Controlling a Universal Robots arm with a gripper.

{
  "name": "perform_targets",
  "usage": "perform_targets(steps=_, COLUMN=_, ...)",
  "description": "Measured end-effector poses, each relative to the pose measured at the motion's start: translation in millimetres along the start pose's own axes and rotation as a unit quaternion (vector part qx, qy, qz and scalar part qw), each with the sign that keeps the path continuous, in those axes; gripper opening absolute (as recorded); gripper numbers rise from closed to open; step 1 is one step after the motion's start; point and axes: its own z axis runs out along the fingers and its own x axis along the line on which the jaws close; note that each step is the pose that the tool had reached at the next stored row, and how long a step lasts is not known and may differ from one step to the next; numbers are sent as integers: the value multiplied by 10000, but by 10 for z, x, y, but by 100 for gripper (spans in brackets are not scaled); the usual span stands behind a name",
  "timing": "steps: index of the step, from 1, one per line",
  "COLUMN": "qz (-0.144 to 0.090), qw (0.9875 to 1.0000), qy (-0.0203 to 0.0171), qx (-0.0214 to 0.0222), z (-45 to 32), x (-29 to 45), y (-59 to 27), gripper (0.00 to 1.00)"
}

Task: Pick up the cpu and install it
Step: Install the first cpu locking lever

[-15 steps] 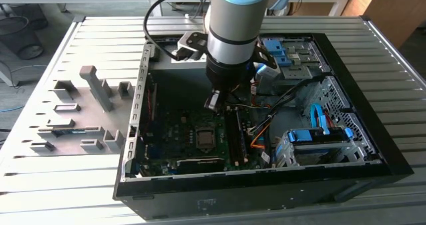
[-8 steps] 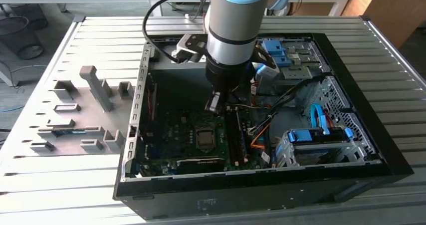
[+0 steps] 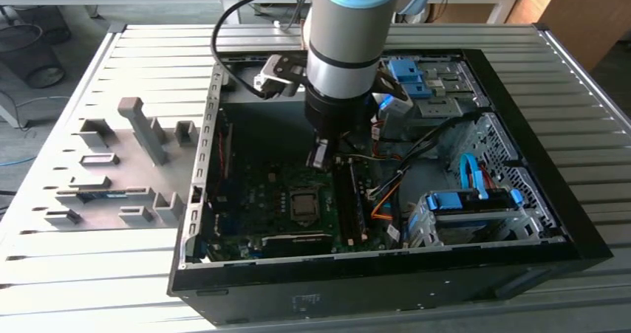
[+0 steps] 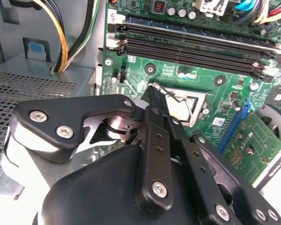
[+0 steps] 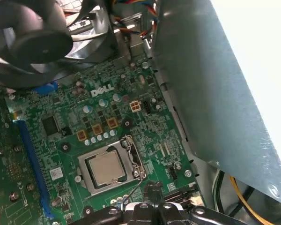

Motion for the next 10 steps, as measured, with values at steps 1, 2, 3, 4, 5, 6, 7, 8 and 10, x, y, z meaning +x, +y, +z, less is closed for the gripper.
perform_targets(steps=1, qz=-38, qw=10000, qy=5, qx=0, z=3, x=1, y=-1, gripper=10)
perform_targets(steps=2, qz=-76, qw=10000, qy=12, qx=1, z=6, x=2, y=-1, gripper=10)
perform_targets(steps=3, qz=-116, qw=9999, qy=18, qx=2, z=10, x=3, y=-1, gripper=10)
perform_targets(steps=4, qz=-146, qw=9999, qy=24, qx=2, z=11, x=5, y=-2, gripper=10)
perform_targets(steps=5, qz=-166, qw=9999, qy=27, qx=3, z=12, x=10, y=-2, gripper=10)
perform_targets(steps=6, qz=-185, qw=9998, qy=28, qx=3, z=16, x=15, y=-3, gripper=10)
perform_targets(steps=7, qz=-207, qw=9998, qy=30, qx=1, z=22, x=21, y=-7, gripper=10)
perform_targets(steps=8, qz=-229, qw=9997, qy=31, qx=-3, z=29, x=26, y=-8, gripper=10)
perform_targets(steps=10, qz=-261, qw=9997, qy=37, qx=-6, z=39, x=39, y=-14, gripper=10)
